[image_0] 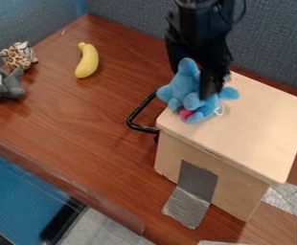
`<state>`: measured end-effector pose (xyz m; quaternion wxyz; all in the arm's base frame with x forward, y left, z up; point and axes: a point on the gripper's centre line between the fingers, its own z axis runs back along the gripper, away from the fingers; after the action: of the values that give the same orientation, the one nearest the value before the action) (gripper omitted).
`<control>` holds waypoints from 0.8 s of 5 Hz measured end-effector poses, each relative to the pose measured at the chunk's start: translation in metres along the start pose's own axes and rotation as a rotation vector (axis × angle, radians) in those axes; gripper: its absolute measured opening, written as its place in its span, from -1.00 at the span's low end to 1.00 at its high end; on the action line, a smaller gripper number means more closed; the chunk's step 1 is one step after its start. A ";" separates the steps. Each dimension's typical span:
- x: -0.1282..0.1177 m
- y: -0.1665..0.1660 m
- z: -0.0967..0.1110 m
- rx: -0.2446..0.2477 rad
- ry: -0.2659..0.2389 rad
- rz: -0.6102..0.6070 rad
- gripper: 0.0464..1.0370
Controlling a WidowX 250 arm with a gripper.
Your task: Moved the blue elephant to the left side of the table
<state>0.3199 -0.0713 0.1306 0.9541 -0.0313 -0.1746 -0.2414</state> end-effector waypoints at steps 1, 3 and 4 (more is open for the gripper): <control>0.003 0.001 -0.017 -0.008 0.005 0.007 0.93; 0.011 -0.002 -0.024 -0.034 -0.012 0.001 0.43; 0.013 -0.002 -0.019 -0.044 0.003 -0.025 0.12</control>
<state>0.3356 -0.0816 0.1175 0.9504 -0.0497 -0.1682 -0.2570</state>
